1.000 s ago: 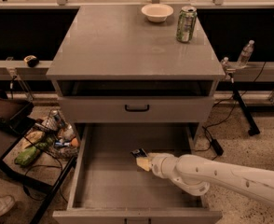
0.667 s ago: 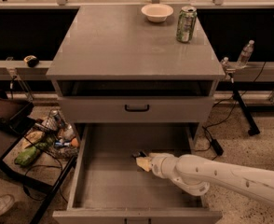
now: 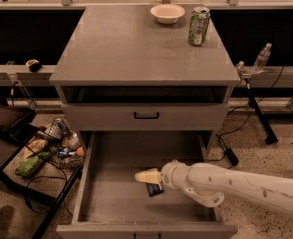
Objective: Place rxbar blueberry into middle drawer
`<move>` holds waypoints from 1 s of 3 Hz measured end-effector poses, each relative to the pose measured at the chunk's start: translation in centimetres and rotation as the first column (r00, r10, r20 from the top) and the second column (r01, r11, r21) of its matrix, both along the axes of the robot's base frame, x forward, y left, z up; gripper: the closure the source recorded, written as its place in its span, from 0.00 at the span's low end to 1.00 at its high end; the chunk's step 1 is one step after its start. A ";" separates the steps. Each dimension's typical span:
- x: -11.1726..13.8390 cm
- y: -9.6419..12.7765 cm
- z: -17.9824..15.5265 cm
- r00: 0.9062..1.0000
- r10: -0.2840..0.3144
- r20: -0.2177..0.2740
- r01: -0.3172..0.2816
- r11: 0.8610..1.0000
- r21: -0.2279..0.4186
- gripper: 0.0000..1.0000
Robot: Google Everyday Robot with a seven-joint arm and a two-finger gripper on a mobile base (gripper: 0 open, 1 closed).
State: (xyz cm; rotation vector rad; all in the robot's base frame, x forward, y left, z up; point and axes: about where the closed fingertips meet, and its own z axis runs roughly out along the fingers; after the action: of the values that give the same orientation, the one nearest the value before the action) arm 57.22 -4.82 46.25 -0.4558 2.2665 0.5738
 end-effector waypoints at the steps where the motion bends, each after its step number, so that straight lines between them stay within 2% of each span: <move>1: -1.2 -0.3 1.3 0.999 -0.024 -0.049 0.021 0.998 -0.061 0.00; 2: -3.9 -0.3 3.7 0.992 -0.036 -0.119 0.019 0.990 -0.143 0.00; 3: -7.0 -2.5 7.5 0.982 -0.087 -0.169 0.045 0.970 -0.238 0.00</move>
Offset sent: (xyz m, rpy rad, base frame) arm -0.0535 -0.0087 0.1465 -0.2885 0.0946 -0.0351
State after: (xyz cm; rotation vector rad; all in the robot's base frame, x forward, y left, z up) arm 50.20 -7.31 53.72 -0.4567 2.5248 0.3253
